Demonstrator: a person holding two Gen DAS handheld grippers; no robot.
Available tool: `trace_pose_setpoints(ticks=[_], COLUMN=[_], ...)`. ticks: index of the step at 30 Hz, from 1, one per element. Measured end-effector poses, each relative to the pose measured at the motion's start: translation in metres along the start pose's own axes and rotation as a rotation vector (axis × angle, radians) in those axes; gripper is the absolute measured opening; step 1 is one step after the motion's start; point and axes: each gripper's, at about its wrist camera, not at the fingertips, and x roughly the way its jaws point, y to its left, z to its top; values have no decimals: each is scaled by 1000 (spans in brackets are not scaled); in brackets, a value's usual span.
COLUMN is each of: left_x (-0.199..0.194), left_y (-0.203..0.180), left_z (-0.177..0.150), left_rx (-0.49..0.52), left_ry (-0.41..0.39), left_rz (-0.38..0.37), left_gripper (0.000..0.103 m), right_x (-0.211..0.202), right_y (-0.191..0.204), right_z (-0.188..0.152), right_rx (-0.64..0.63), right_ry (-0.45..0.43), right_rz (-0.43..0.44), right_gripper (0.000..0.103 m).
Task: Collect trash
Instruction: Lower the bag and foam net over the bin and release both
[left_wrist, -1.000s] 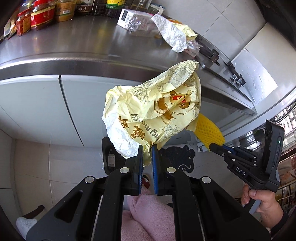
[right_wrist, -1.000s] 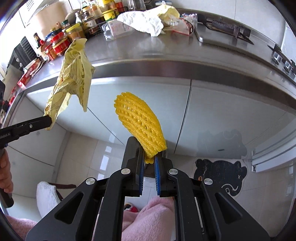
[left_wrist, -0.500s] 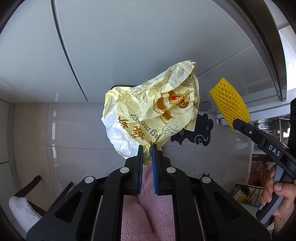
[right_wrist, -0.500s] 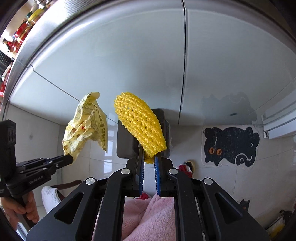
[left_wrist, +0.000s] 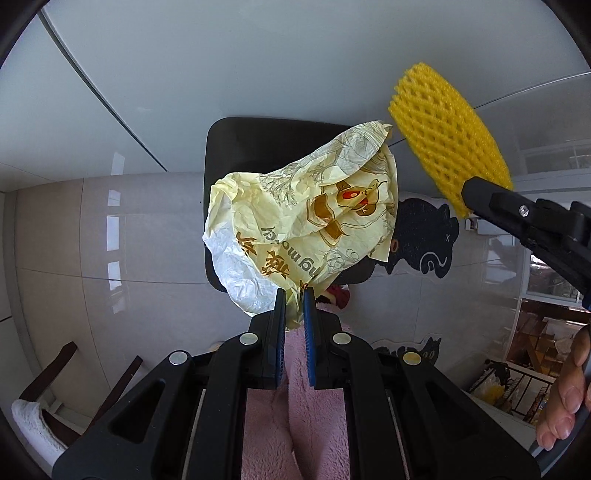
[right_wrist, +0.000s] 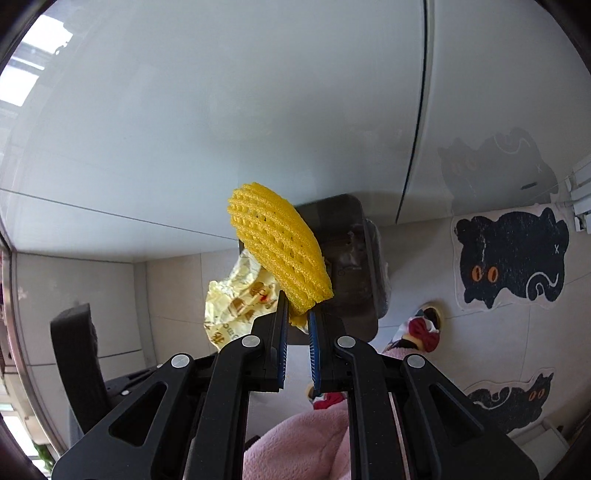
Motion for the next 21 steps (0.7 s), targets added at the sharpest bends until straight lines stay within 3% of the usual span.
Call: trace_pose_setpoints(ticks=[9, 17, 18, 19, 20, 21], left_x=[32, 22, 22, 21, 19, 17], left_y=[9, 17, 17, 18, 18, 19], left_z=[16, 27, 28, 29, 29, 30], left_rx=[-9, -25, -27, -30, -33, -34], left_ry=[30, 33, 32, 30, 29, 26], left_rz=[15, 1, 2, 1, 1, 0], left_gripper=[9, 30, 30, 33, 36, 37], right_x=[48, 59, 58, 57, 55, 52], right_y=[10, 5, 6, 6, 7, 7], right_z=[11, 20, 20, 21, 21, 22], right_rx=[-50, -2, 0, 2, 3, 5], right_ry=[83, 124, 124, 121, 117, 109], right_rz=[-25, 16, 16, 22, 25, 28], right_gripper=[12, 16, 19, 32, 53, 61])
